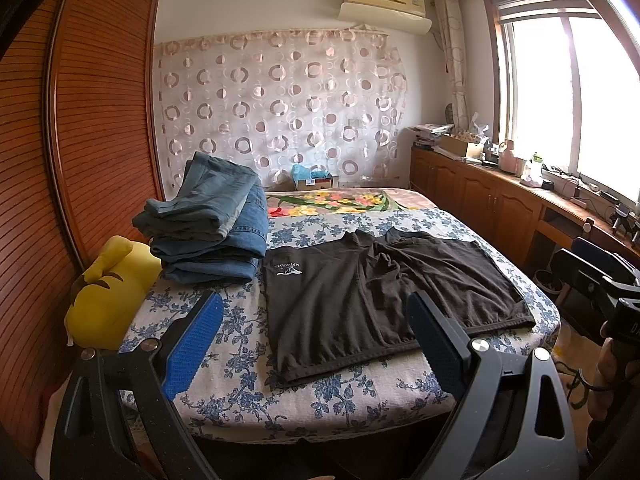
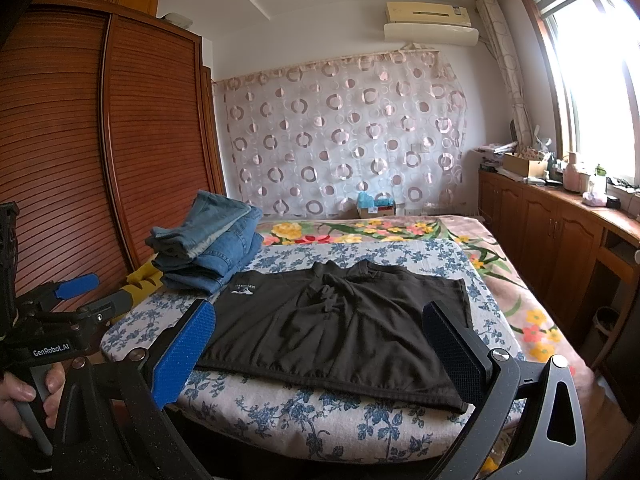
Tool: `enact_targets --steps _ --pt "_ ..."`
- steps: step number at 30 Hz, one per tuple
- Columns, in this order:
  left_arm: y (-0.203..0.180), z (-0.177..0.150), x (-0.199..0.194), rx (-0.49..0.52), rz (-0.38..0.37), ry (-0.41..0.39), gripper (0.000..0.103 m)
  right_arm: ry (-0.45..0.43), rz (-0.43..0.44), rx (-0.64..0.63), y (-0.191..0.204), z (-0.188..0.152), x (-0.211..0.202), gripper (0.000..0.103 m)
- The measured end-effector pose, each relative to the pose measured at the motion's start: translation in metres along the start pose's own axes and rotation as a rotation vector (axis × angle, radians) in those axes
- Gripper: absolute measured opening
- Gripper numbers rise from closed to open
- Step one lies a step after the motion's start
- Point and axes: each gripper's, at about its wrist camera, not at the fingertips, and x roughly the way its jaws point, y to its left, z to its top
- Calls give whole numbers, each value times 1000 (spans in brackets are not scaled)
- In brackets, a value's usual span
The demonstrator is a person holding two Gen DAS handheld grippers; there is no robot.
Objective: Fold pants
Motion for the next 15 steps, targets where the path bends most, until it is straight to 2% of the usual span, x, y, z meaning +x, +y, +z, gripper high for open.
enact_targets --steps 15 --pt "-7 -1 8 5 -19 27 94 20 -8 11 -7 -1 4 103"
